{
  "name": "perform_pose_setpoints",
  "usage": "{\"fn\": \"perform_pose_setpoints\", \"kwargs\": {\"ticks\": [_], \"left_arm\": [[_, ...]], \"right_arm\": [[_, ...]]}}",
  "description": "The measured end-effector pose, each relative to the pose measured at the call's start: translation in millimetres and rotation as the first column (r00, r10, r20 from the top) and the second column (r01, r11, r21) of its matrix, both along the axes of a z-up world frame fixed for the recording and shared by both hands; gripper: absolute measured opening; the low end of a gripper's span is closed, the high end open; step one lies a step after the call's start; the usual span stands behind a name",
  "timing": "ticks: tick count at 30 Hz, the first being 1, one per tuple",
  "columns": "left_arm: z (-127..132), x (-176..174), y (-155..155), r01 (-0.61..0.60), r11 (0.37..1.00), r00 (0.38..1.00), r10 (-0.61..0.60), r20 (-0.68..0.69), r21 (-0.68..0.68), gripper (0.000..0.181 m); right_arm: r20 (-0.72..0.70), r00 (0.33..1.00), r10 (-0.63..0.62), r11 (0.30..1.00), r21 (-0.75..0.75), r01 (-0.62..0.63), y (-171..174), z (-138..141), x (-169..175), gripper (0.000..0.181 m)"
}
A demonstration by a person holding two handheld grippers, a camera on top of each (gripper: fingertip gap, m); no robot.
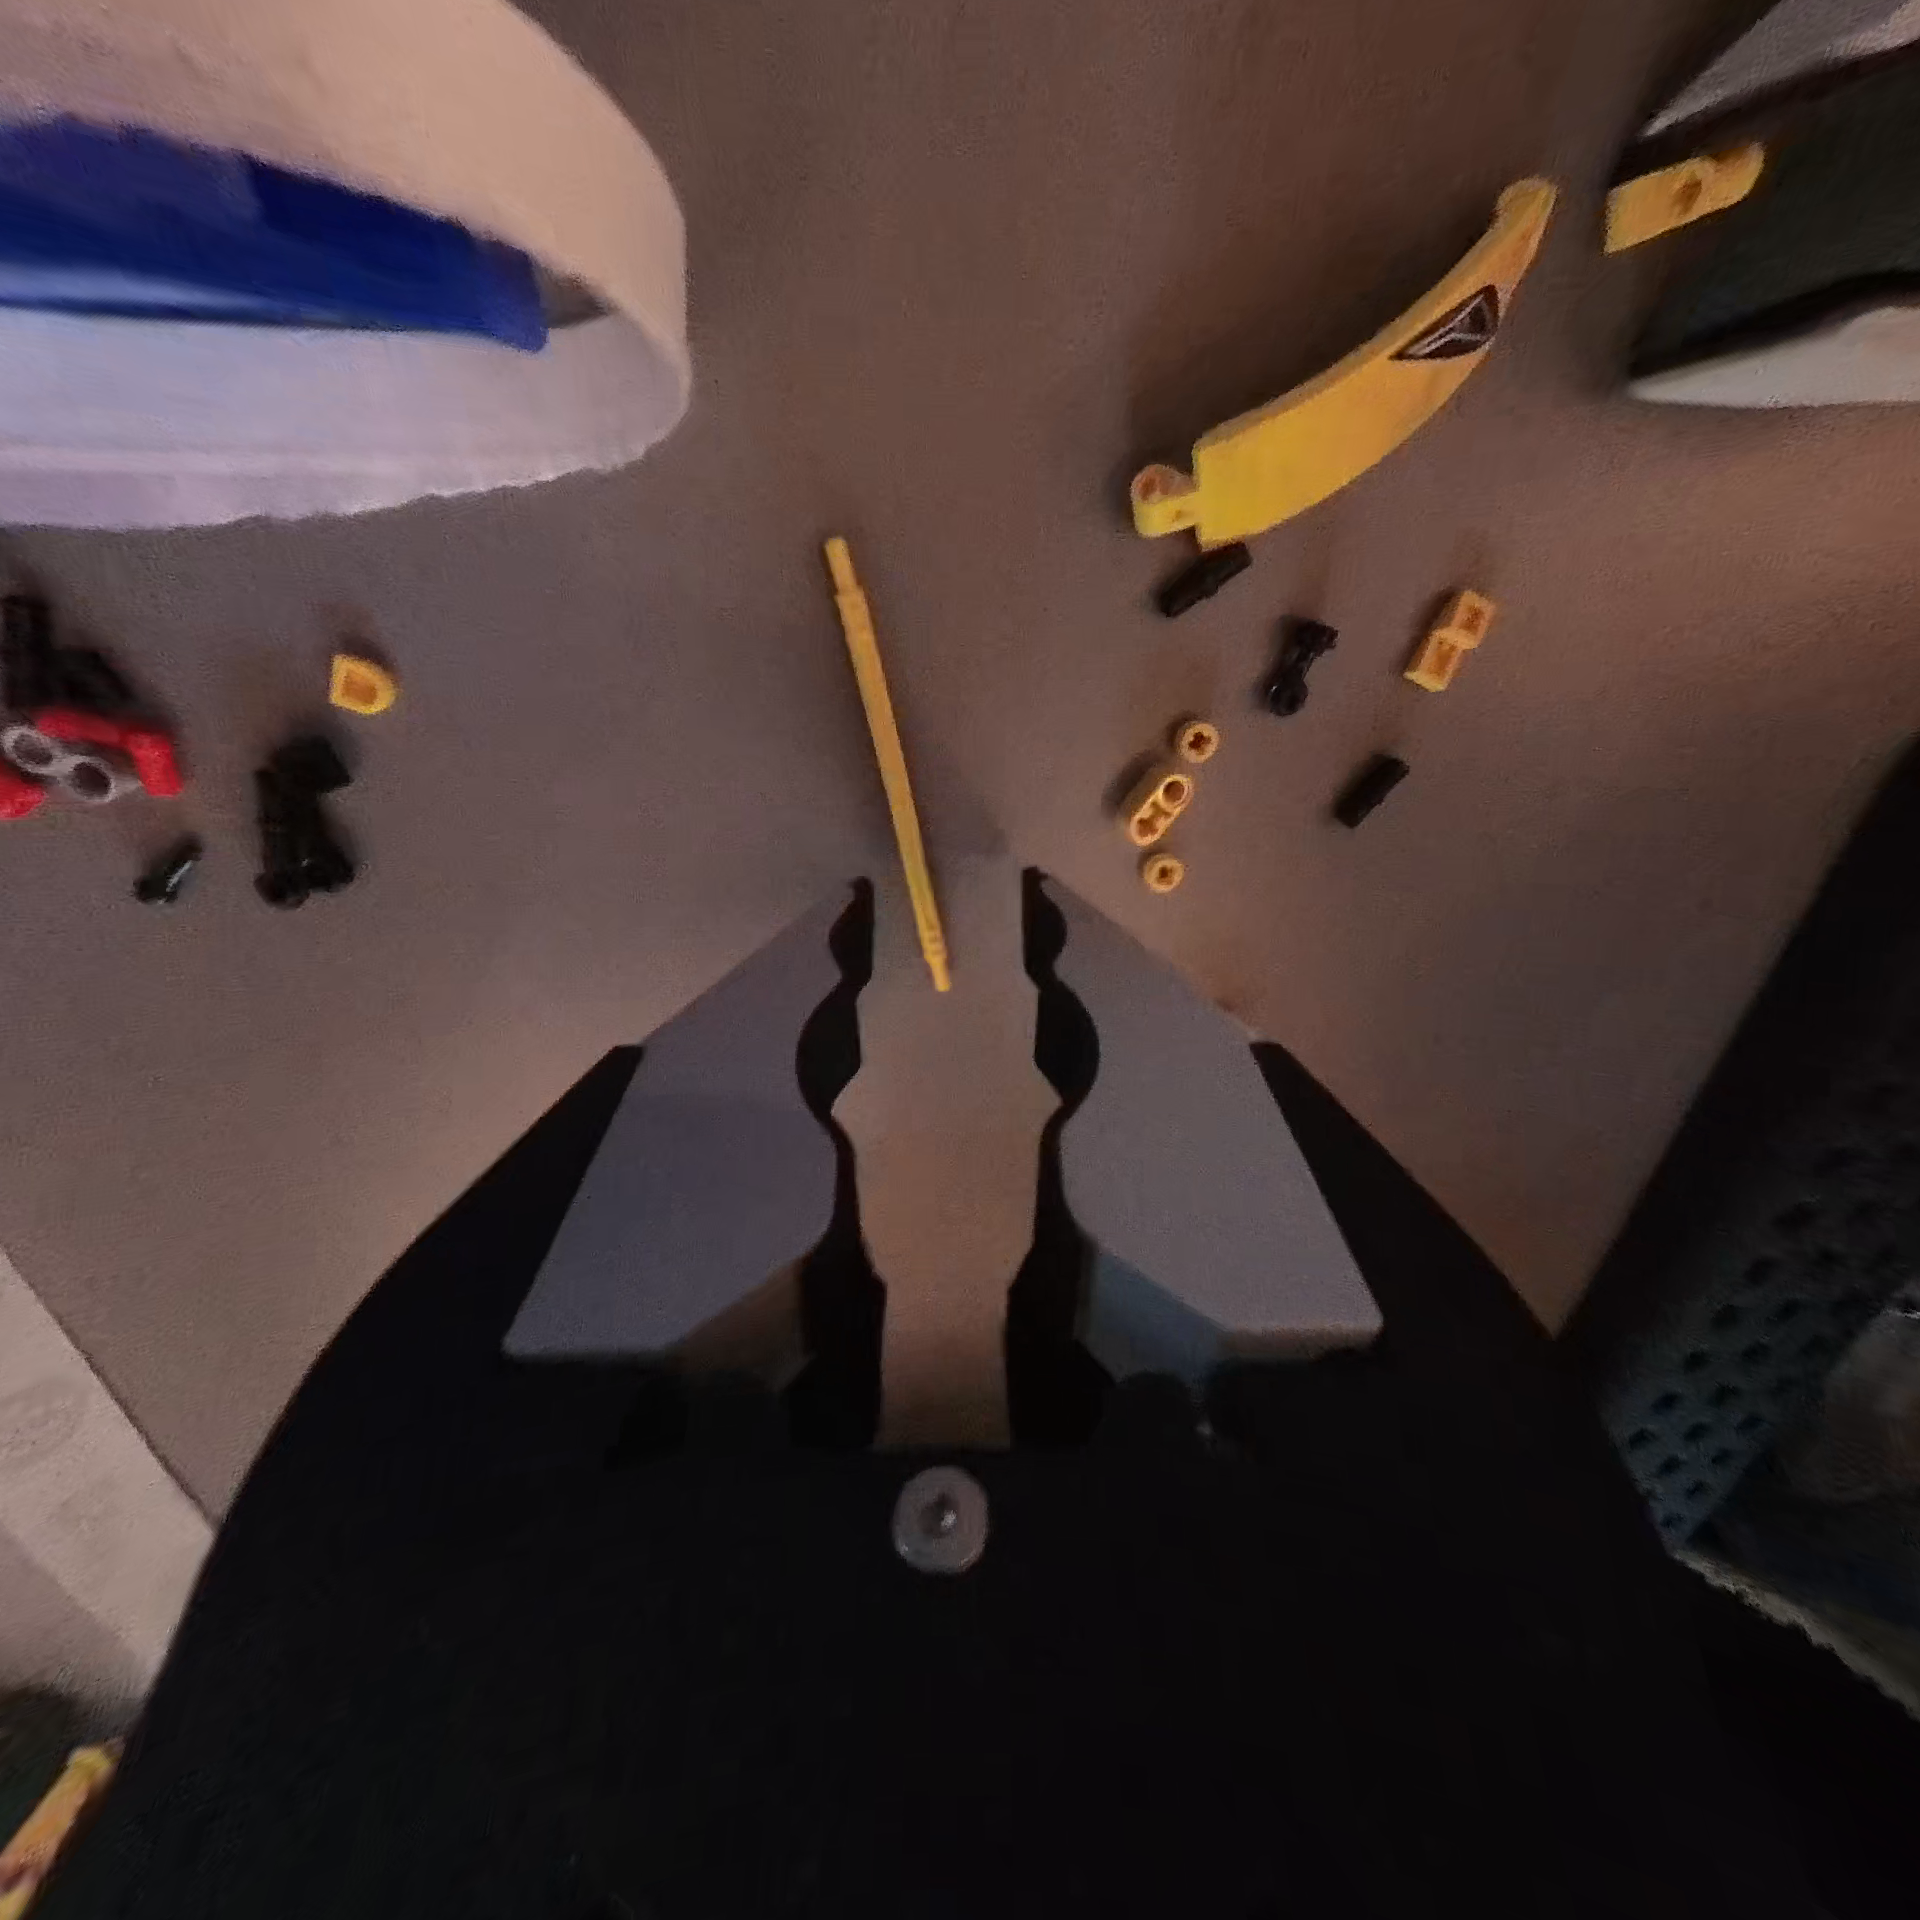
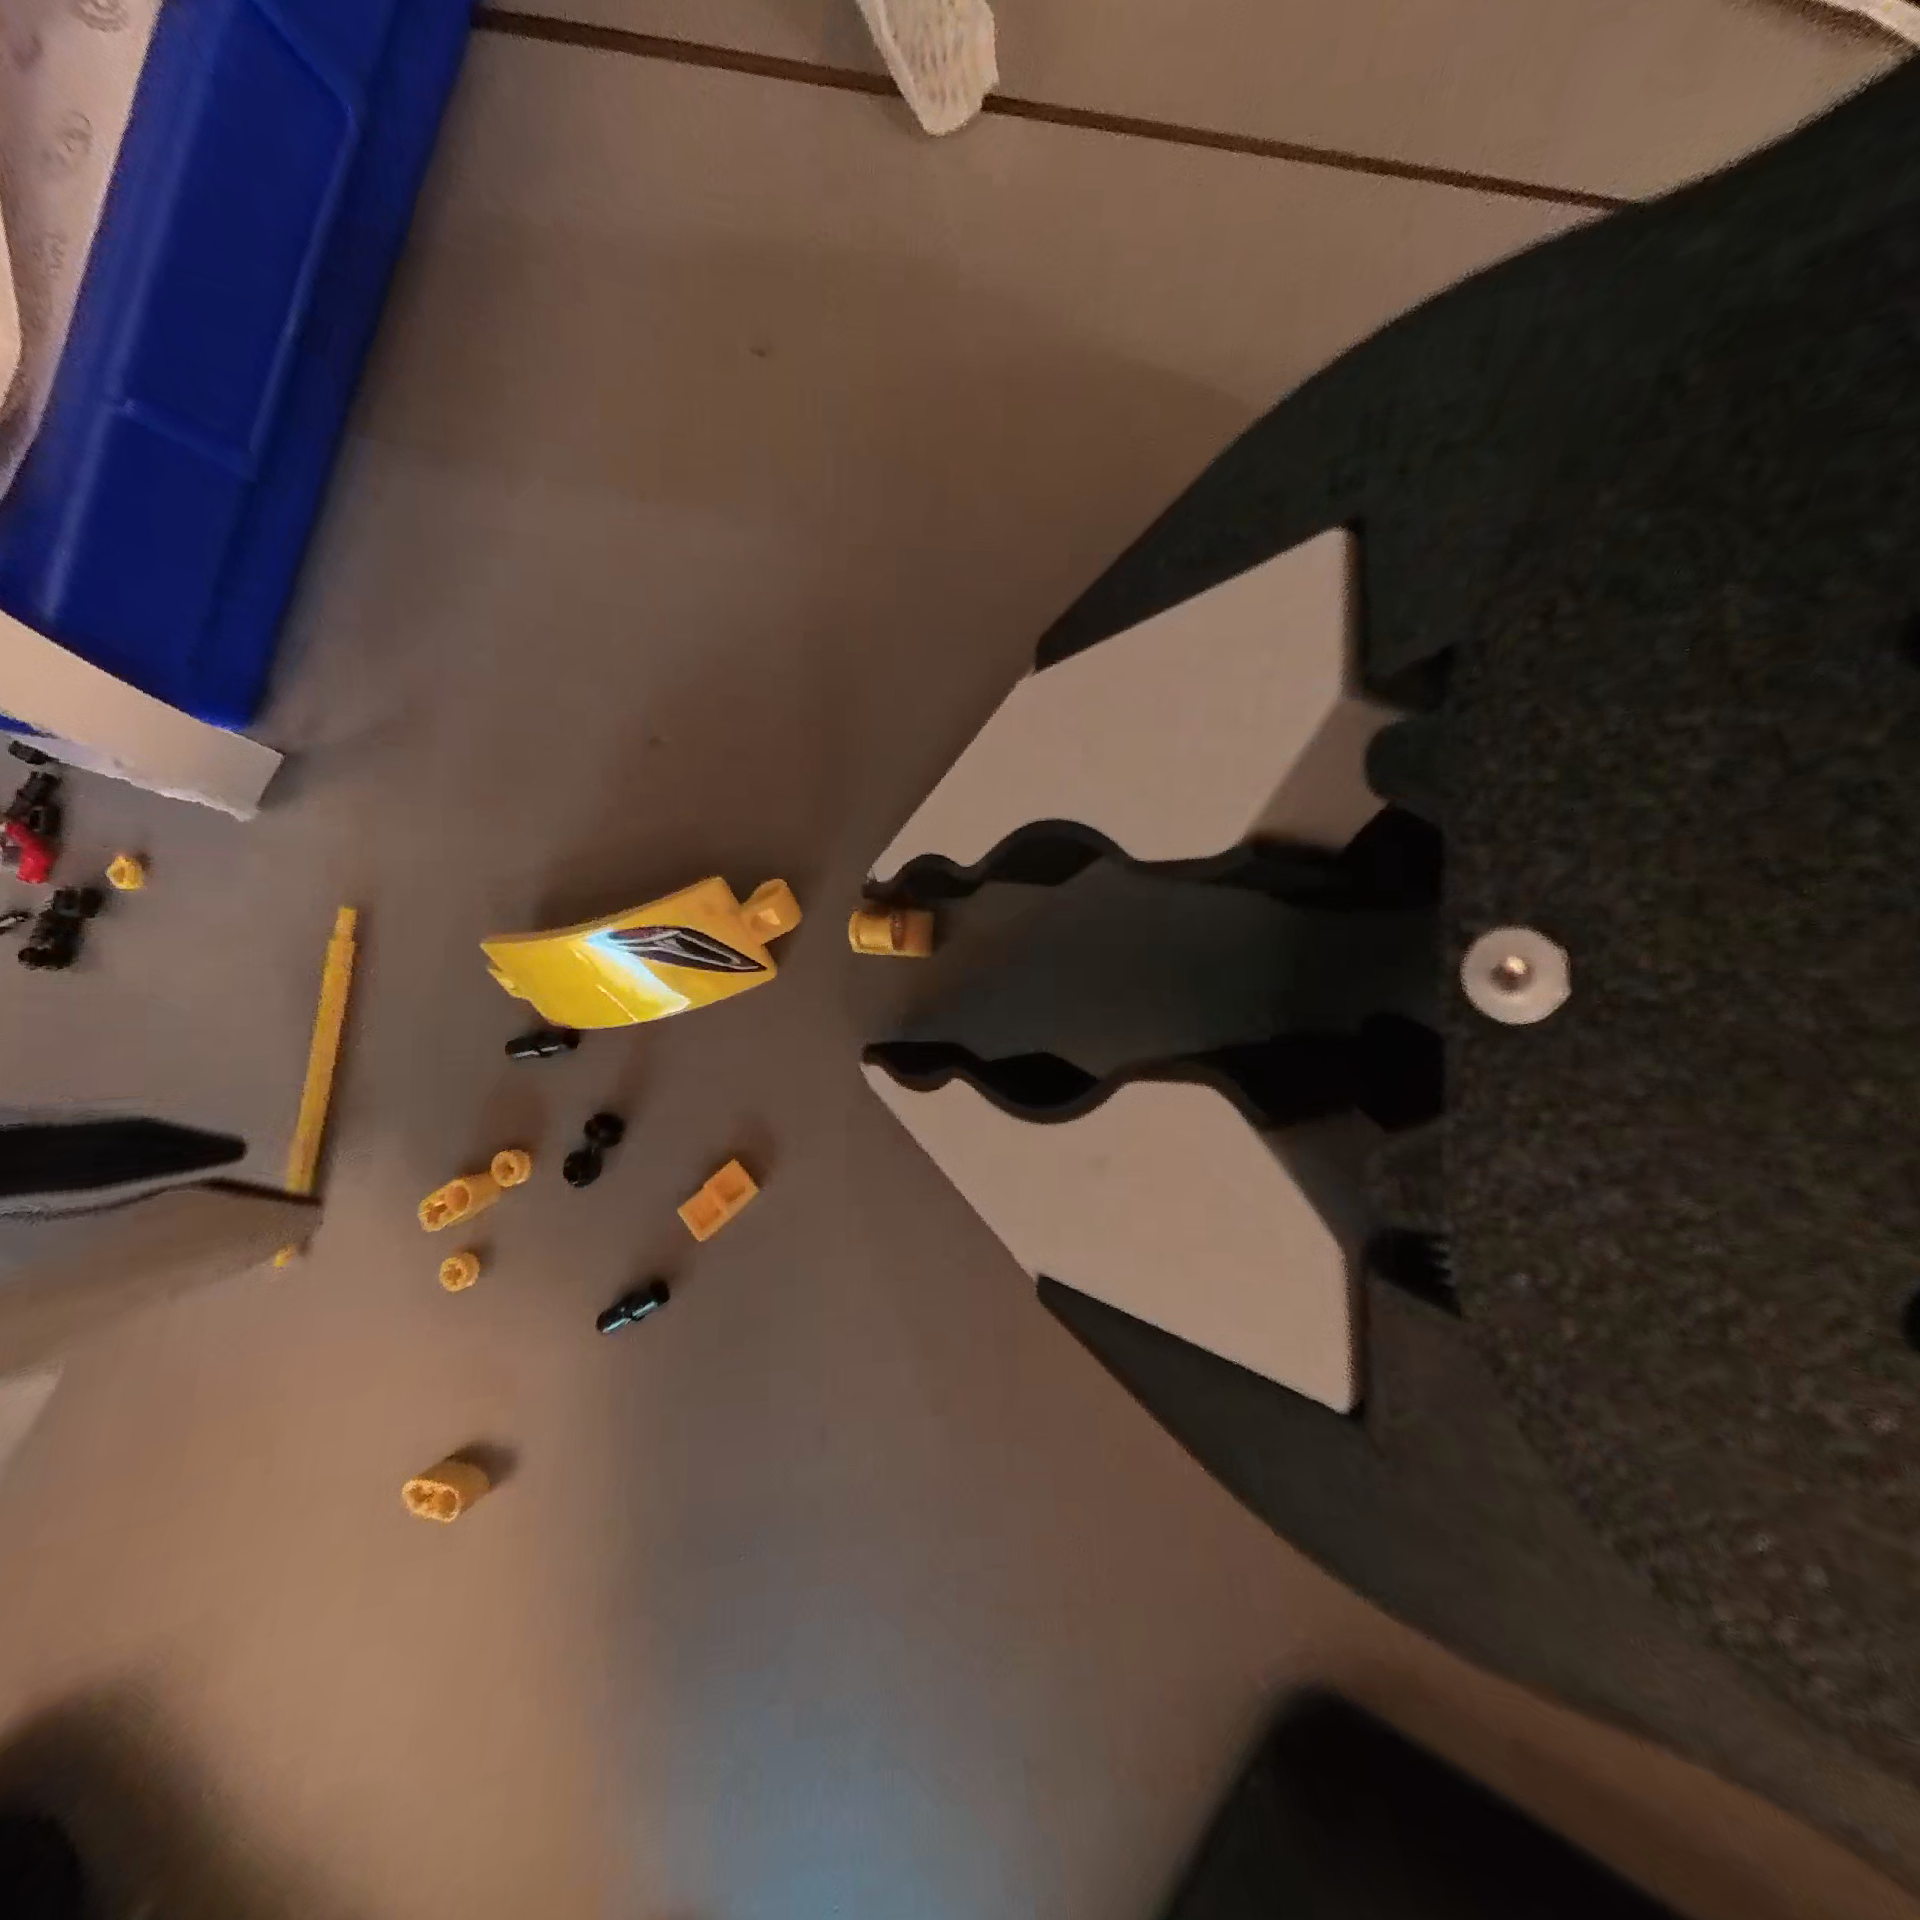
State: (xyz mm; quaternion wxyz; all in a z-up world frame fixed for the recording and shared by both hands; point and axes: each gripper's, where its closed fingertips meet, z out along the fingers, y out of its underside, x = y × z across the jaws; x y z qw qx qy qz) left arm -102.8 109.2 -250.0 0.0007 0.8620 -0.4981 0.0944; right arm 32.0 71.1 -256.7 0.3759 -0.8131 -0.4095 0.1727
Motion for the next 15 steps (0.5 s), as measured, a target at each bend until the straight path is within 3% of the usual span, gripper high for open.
{"fn": "perform_pose_setpoints", "kwargs": {"ticks": [5, 9, 11, 13, 15], "left_arm": [[46, -39, -21, -0.049, 0.992, 0.987, 0.031, 0.156, 0.112, 0.029], [91, -98, -94, -0.046, 0.961, 0.940, -0.050, 0.336, 0.272, 0.028], [104, -135, -132, -0.147, 0.928, 0.899, -0.019, 0.437, 0.343, 0.030], [114, -173, -164, -0.353, 0.868, 0.801, 0.087, 0.593, 0.349, 0.030], [113, -210, -190, -0.582, 0.779, 0.620, 0.240, 0.747, 0.233, 0.030]], "right_arm": [[-0.052, 0.999, -0.013, 0.995, 0.100, 0.018, 2, 19, 2, 0.030], [-0.069, 0.997, 0.041, 0.989, 0.147, -0.031, -11, 45, -15, 0.034], [-0.121, 0.985, 0.124, 0.980, 0.168, -0.103, -26, 62, -44, 0.040], [-0.191, 0.953, 0.235, 0.965, 0.167, -0.205, -53, 80, -84, 0.041], [-0.265, 0.885, 0.383, 0.923, 0.135, -0.359, -94, 90, -134, 0.040]]}}
